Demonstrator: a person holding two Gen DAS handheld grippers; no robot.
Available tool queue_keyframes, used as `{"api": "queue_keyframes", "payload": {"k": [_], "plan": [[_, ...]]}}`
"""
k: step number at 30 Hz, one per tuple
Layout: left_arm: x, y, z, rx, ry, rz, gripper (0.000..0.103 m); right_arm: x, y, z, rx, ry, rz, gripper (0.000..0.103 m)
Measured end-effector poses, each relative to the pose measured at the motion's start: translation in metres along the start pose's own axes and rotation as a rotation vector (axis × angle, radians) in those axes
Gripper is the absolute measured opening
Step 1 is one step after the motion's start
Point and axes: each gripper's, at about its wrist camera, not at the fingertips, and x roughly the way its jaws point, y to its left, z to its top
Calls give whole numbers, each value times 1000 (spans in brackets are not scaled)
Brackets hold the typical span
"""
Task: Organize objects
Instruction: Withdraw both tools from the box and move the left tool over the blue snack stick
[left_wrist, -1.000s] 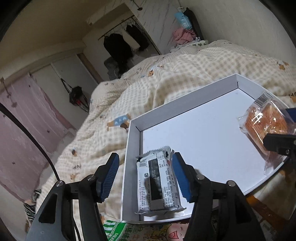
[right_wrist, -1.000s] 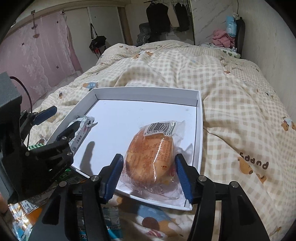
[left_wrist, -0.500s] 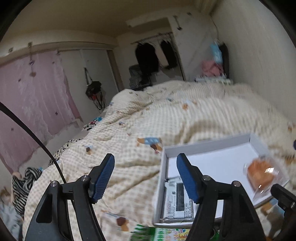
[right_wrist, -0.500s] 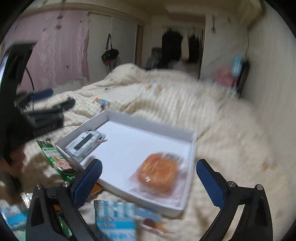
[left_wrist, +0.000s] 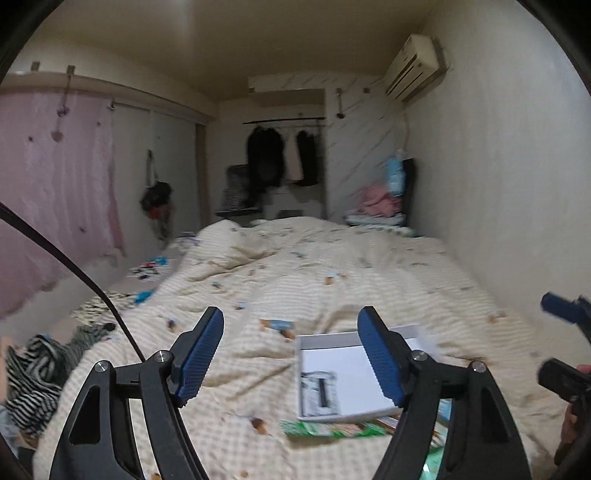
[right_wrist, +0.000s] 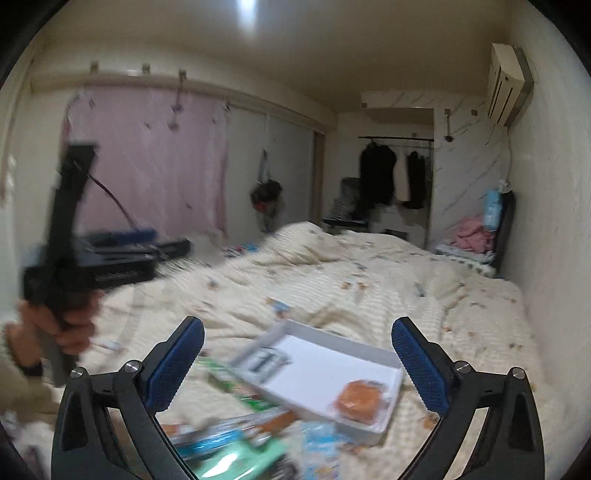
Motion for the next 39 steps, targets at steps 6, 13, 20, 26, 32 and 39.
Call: {"api": "queue_keyframes", "payload": {"k": [6,13,20,26,32,39], "plan": [[-30,3,-6,-11,24,-72,79,-56,5,-7,77,-6,121,102],[-38,0,-37,-135,124,-143,79,-88,13,-30,161,56,99,102],[-25,-15,-70,-156,171,-86,79,-104,2,-56,243,39,53,102],[-23,-37,-85,-72,159,-72,79,-72,-29,-41,366,-94,25,102],[-16,-42,-93,-43,180,-76,79,-29,-54,-23,384,-141,36,102],[-12,-49,-98,0,198,-105,79,17,-49,-36,365,-33,23,102]]}}
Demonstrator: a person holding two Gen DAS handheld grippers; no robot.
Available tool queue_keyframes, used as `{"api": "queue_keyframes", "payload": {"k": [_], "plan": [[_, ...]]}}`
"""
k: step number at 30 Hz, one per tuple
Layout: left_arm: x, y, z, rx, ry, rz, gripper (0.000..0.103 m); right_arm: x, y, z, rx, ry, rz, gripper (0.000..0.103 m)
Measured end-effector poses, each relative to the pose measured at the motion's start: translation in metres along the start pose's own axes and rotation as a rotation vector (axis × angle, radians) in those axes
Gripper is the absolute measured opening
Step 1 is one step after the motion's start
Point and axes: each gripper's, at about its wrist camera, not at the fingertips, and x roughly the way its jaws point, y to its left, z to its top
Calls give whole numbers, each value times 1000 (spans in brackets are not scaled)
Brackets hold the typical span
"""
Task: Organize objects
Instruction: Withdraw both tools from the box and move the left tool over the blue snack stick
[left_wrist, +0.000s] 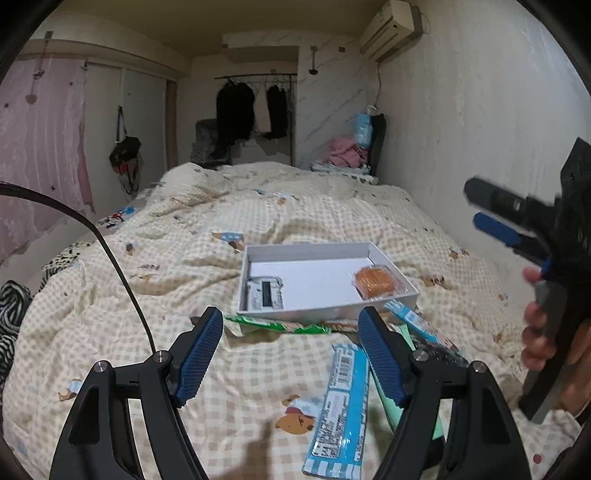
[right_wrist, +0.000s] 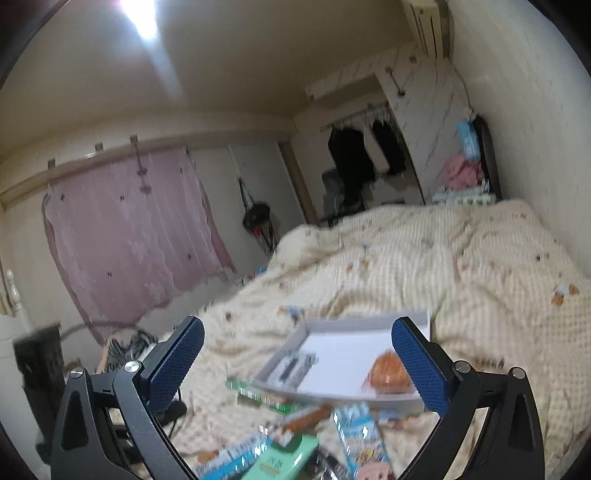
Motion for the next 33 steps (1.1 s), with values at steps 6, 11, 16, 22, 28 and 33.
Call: {"api": "queue_keyframes", "payload": {"k": [6,11,16,22,28,33], "plan": [[8,-10,-10,45,52,-28,79,-21,4,-13,-20,-25,-27,102],[9,-15,-13,76,51,-35,80,-18,13,-13,-113,81,-44,102],[10,-15,-14,79,66,-42,80,-13,15,-23,-145,217,38,102],[10,-16,-15,81,78,-59,80,-20,15,-32,-133,270,40,102],[10,-18,-16,89,76,-56,80,-31,17,-28,-114,380,87,102],[11,-16,-17,81,83,-66,80,-43,22,-40,-120,369,49,102]]}}
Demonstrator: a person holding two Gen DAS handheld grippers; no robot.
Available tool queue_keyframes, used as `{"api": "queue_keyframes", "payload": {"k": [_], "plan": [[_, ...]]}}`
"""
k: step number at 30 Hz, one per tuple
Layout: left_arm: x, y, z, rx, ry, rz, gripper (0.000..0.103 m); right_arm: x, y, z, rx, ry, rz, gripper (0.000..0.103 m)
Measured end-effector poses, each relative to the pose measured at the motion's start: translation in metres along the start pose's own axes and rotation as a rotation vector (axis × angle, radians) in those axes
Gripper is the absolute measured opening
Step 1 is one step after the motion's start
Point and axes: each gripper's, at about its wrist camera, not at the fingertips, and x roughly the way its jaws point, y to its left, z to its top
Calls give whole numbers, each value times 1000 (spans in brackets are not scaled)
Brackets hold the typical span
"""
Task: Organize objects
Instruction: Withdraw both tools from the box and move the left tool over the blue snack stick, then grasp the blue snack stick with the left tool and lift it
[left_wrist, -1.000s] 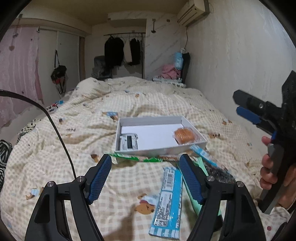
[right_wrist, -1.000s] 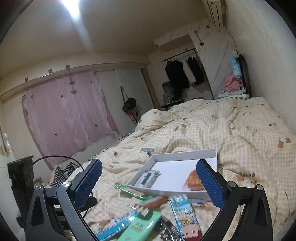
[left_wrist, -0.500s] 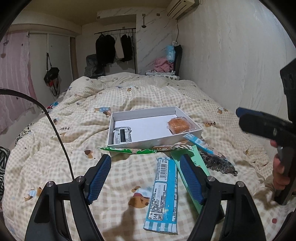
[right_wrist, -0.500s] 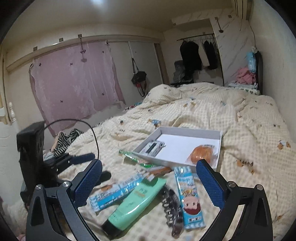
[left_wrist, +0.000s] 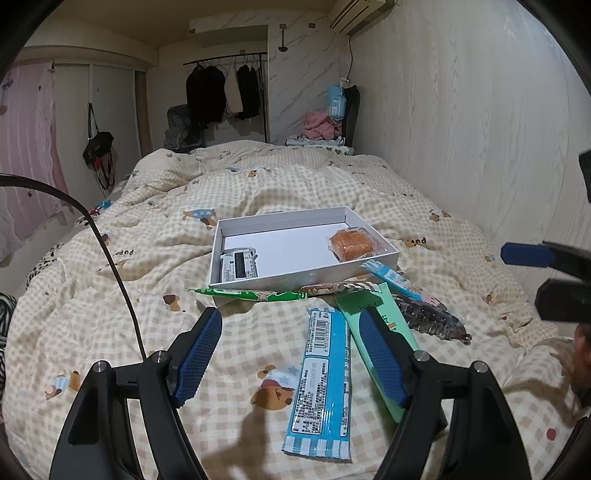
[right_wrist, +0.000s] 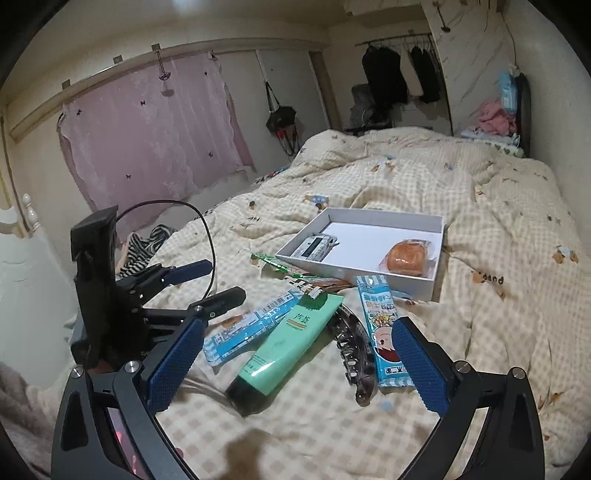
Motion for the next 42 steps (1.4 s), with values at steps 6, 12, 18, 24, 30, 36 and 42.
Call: {"api": "queue_keyframes", "payload": {"k": [6,12,18,24,30,36,42], "plan": [[18,1,-5,6,107,-87,81,18,-6,-21,64,-20,-67,102],[33,-5,-11,25,201,-113,81,18,-11,-25,83,-25,-60,102],[40,0,-15,-7,240,-121,66,20,-16,-27,105,-15,-53,102],[54,-15,-21,75,325,-114,54,20,-16,-28,101,-9,-54,102],[41,-3,-19,11,251,-123,28,21,-17,-28,111,-8,-50,102],[16,30,-15,-154,114,-173,28,22,-19,-29,121,-1,-47,102],[24,56,-17,-304,143,-150,28,24,-22,-29,132,9,-44,102]]}}
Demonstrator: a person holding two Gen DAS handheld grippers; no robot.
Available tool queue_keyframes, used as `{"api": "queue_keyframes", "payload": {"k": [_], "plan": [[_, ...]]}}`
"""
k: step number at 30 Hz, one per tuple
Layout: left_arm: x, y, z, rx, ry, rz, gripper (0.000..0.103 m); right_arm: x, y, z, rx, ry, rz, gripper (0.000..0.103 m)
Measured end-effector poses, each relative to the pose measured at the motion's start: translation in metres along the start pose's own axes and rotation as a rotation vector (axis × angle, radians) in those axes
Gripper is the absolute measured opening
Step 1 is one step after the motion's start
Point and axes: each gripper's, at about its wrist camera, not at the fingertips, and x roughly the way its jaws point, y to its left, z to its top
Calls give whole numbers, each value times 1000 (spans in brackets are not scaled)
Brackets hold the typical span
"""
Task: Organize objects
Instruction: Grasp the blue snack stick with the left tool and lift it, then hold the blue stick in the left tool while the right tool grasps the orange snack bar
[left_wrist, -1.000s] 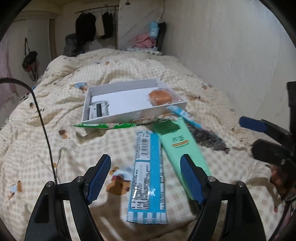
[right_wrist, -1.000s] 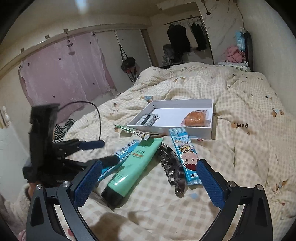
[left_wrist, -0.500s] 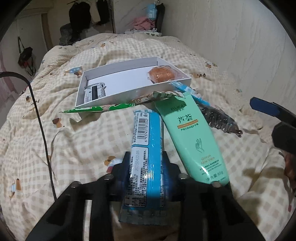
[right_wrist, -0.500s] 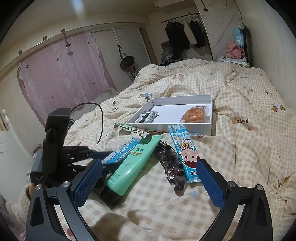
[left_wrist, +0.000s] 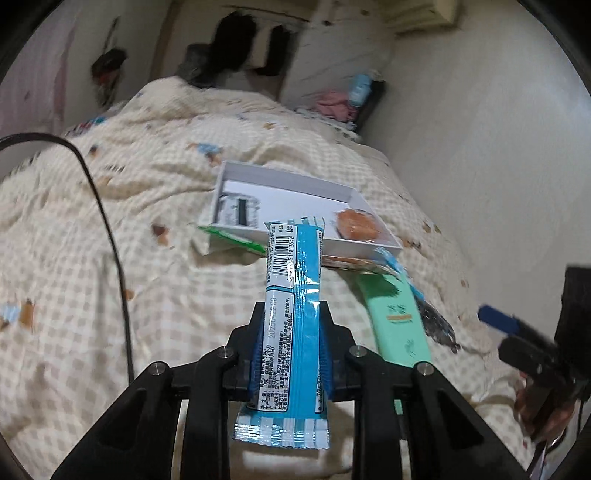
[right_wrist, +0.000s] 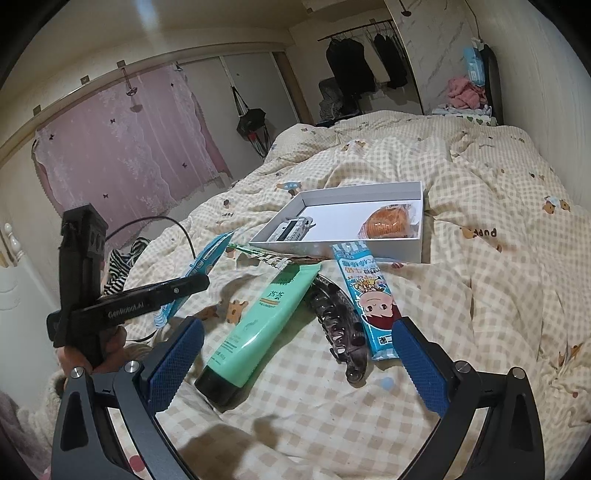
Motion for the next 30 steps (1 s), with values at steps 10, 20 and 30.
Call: {"api": "queue_keyframes", "payload": {"k": [10,20,30], "plan": [[-4,16,-1,-77,-18,-46,28,3,-3,0,15,10,-1,102],[-49,7,-3,-28,-273,14,28,5,12,13,-80,69,-15,102],[-18,22,-2,-98,-125,-3,28,73,54,57,-320,189,-18,85]]}}
